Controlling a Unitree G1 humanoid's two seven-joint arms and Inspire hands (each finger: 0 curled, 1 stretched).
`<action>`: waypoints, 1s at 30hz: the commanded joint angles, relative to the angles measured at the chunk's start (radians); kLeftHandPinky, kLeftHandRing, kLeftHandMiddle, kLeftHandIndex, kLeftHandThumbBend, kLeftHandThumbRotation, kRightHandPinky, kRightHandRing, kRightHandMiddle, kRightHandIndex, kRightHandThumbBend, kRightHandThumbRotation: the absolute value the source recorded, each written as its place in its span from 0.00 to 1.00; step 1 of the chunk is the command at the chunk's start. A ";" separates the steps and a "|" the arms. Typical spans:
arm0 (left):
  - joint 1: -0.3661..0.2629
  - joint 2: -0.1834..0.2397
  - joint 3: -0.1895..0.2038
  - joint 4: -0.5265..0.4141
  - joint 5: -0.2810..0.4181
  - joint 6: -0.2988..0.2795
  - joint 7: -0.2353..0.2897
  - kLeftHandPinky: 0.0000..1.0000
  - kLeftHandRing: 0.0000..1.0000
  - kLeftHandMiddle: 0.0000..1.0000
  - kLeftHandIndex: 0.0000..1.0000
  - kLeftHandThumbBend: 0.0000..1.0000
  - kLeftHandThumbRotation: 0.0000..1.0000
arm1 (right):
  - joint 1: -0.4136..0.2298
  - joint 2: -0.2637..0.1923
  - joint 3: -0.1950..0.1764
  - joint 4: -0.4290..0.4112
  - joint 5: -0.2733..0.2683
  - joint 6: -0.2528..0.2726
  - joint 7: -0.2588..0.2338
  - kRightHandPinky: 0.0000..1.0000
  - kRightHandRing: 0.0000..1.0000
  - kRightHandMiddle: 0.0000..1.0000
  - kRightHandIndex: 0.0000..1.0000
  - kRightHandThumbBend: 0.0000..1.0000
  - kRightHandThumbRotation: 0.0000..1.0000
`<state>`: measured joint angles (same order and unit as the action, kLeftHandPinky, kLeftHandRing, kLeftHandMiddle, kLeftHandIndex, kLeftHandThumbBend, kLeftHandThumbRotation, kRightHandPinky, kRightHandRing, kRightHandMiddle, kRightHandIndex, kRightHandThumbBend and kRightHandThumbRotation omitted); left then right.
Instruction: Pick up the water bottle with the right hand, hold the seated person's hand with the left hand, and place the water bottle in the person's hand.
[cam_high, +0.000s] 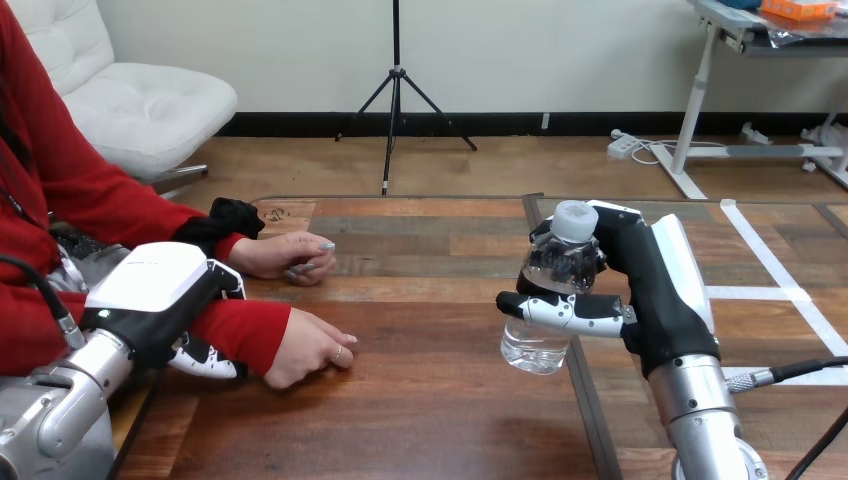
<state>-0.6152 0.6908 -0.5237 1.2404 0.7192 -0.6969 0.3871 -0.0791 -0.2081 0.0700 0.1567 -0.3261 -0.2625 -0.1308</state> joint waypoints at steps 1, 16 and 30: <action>-0.036 -0.025 0.043 -0.039 -0.039 -0.018 -0.005 0.26 0.34 0.42 0.45 0.71 0.17 | -0.088 0.013 -0.010 -0.042 0.016 -0.003 0.000 0.33 0.39 0.46 0.50 0.81 0.00; -0.021 -0.025 0.072 -0.057 -0.069 -0.040 -0.023 0.24 0.32 0.40 0.42 0.71 0.18 | -0.095 0.019 -0.006 -0.045 0.010 0.002 0.004 0.34 0.39 0.46 0.50 0.82 0.00; -0.007 -0.021 0.089 -0.080 -0.072 -0.053 -0.026 0.23 0.30 0.39 0.41 0.70 0.16 | -0.105 0.019 -0.003 -0.034 0.008 0.000 0.003 0.33 0.39 0.46 0.50 0.82 0.00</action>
<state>-0.5803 0.6894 -0.4660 1.2241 0.6756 -0.7212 0.3502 -0.0809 -0.1973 0.0747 0.1567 -0.3242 -0.2492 -0.1221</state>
